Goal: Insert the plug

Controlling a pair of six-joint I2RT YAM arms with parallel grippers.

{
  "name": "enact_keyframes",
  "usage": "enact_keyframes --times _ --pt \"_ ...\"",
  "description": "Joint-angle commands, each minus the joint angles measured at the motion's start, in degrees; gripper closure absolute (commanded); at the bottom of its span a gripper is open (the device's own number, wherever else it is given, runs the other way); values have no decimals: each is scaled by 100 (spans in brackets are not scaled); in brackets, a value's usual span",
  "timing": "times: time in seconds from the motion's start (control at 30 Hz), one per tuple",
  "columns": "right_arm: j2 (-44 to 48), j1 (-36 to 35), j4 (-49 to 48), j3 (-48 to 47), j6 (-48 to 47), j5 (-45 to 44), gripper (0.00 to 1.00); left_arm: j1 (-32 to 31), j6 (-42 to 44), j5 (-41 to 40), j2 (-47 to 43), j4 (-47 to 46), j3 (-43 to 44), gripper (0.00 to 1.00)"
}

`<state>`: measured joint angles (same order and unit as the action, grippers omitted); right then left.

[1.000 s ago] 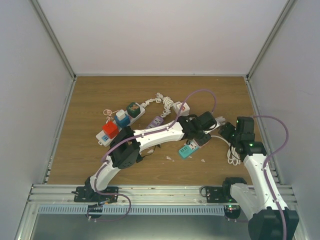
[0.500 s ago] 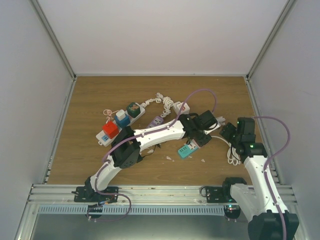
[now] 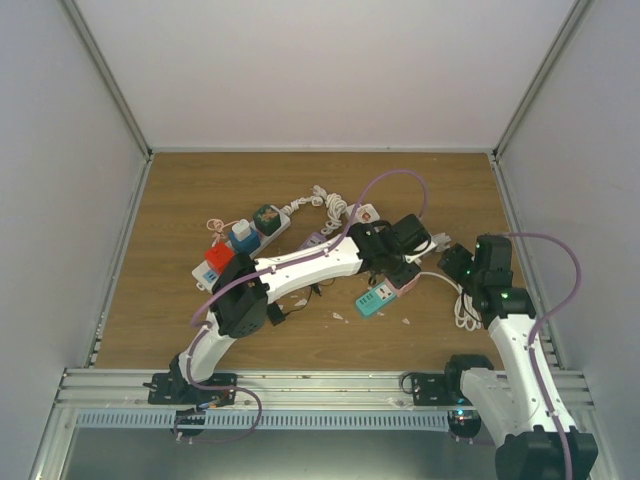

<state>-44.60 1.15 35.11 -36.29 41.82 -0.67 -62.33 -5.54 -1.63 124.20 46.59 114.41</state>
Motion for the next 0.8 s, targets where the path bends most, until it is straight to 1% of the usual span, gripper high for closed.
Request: enact_keyframes --times 0.0,0.17,0.33,0.53,0.57,0.6,0.63,0.7,0.73,0.77 --pt "90 8 -60 96 -38 46 26 53 -11 -115 -189 -294 -128 62" --pt "133 8 -31 106 -60 47 26 63 62 -127 -97 -284 -320 84" --pt "141 8 -24 126 -81 46 26 62 88 -129 55 -164 -385 99" --pt "119 8 -14 114 -126 44 26 10 33 -184 59 -13 -508 100" --pt "113 8 -15 110 -132 48 26 2 4 -178 6 -14 -516 99" --pt "110 8 -16 94 -131 48 27 1 -35 -187 -54 -37 -505 93" --pt "114 8 -28 79 -140 109 26 1 -92 -230 -144 -73 -474 84" --pt "103 4 -21 -21 -184 272 28 16 -283 -340 -368 -105 -315 56" --pt "98 0 11 -99 -225 323 29 17 -394 -390 -521 -126 -205 45" --pt "86 0 39 -184 -291 362 29 18 -509 -431 -707 -207 -166 38"
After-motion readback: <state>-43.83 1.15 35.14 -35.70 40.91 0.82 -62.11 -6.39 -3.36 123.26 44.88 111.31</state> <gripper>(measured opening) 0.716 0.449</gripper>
